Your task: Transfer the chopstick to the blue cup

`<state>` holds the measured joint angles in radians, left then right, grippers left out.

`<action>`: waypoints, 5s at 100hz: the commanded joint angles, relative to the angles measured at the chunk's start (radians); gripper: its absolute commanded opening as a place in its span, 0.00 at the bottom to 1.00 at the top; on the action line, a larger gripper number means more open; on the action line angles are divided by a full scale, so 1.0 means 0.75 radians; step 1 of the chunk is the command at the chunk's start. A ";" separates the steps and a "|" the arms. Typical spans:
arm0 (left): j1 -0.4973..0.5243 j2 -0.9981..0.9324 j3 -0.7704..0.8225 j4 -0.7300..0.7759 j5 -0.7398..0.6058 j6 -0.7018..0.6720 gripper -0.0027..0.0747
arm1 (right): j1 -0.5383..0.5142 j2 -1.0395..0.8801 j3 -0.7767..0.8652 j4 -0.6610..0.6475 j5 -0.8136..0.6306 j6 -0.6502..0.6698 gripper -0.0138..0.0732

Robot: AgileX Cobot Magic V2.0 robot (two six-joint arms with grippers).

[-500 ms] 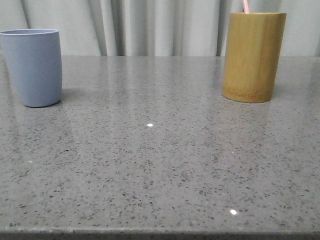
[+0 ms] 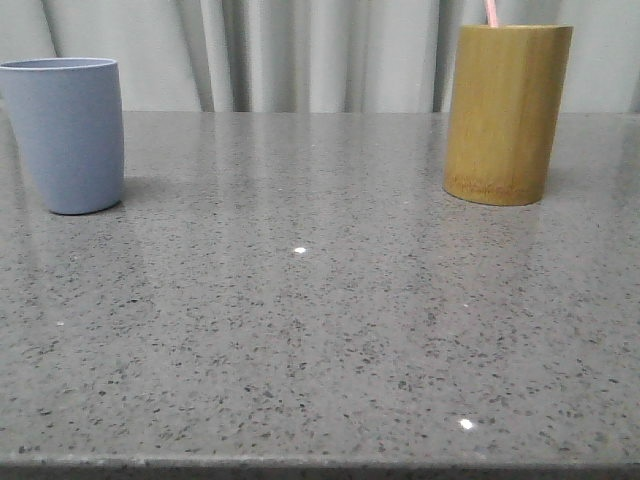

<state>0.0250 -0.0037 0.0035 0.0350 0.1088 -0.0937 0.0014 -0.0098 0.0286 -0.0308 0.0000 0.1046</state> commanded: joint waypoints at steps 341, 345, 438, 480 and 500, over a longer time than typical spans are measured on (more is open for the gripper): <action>-0.268 2.167 -2.189 -0.226 1.338 0.100 0.53 | -0.004 0.871 -0.984 -0.014 0.650 0.000 0.60; -0.268 2.180 -2.189 -0.230 1.351 0.100 0.53 | -0.004 0.871 -0.984 -0.014 0.650 0.000 0.60; -0.268 2.268 -2.189 -0.255 1.469 0.100 0.01 | -0.004 0.871 -0.984 -0.014 0.650 0.000 0.60; -0.459 2.318 -2.356 -0.339 1.433 0.100 0.01 | -0.004 0.871 -0.984 -0.014 0.648 0.000 0.60; -0.577 2.456 -2.528 -0.339 1.476 0.070 0.01 | -0.004 0.871 -0.984 -0.014 0.648 0.000 0.60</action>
<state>-0.3715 1.8483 -1.8153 -0.1973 1.2283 -0.0255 0.0014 0.6360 -0.6720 -0.0308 0.5602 0.1046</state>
